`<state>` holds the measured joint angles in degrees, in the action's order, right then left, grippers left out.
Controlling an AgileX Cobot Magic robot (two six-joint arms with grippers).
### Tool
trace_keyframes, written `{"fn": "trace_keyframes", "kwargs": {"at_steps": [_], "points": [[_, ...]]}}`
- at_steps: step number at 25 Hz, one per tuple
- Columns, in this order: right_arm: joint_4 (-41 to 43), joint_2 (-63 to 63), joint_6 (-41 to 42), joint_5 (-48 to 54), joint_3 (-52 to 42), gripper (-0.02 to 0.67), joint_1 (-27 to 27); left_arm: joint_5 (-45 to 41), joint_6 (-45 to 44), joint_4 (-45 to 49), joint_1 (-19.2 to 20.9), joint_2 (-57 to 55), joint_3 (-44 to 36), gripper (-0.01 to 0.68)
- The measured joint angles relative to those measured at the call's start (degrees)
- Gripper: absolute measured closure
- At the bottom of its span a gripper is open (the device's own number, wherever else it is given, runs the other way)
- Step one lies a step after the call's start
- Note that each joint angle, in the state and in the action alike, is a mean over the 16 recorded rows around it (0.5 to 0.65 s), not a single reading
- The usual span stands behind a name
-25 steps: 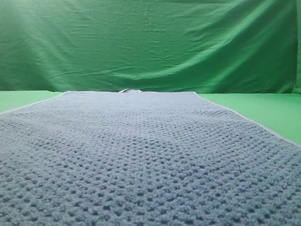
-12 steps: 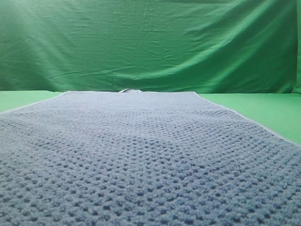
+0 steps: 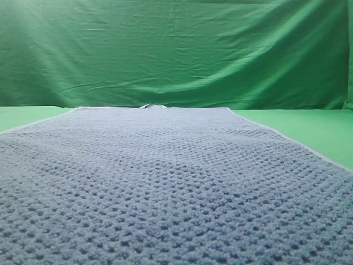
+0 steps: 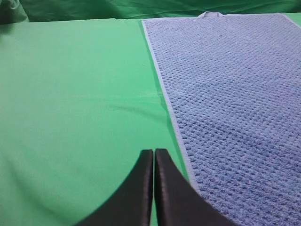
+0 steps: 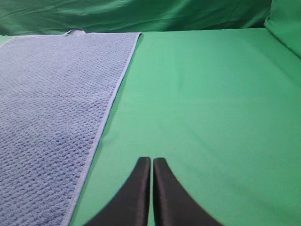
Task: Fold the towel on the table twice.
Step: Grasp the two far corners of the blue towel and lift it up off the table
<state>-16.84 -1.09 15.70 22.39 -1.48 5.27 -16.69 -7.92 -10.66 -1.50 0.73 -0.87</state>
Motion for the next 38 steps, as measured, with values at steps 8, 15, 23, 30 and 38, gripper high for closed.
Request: {"fn": "trace_keyframes", "kwargs": {"at_steps": [8,15,23,30,38], "points": [[-3.67,0.00,0.00,-4.15,0.00,0.649,0.00,14.28,0.00,-7.31,0.01,0.00,-0.04,0.673],[-8.39,0.00,-0.02,-10.98,0.00,0.649,0.00,28.46,0.32,-13.12,0.01,0.00,-0.05,0.673],[-14.85,0.01,-0.08,-15.89,1.14,0.649,0.00,28.03,2.41,-14.17,0.01,-0.26,2.82,0.673],[-19.15,2.71,1.13,-13.50,6.88,0.649,0.00,14.67,4.13,-14.18,0.01,-4.12,11.28,0.673],[-20.16,8.58,3.27,-10.22,13.78,0.649,0.00,2.14,4.31,-14.13,0.01,-10.06,19.84,0.673]]}}
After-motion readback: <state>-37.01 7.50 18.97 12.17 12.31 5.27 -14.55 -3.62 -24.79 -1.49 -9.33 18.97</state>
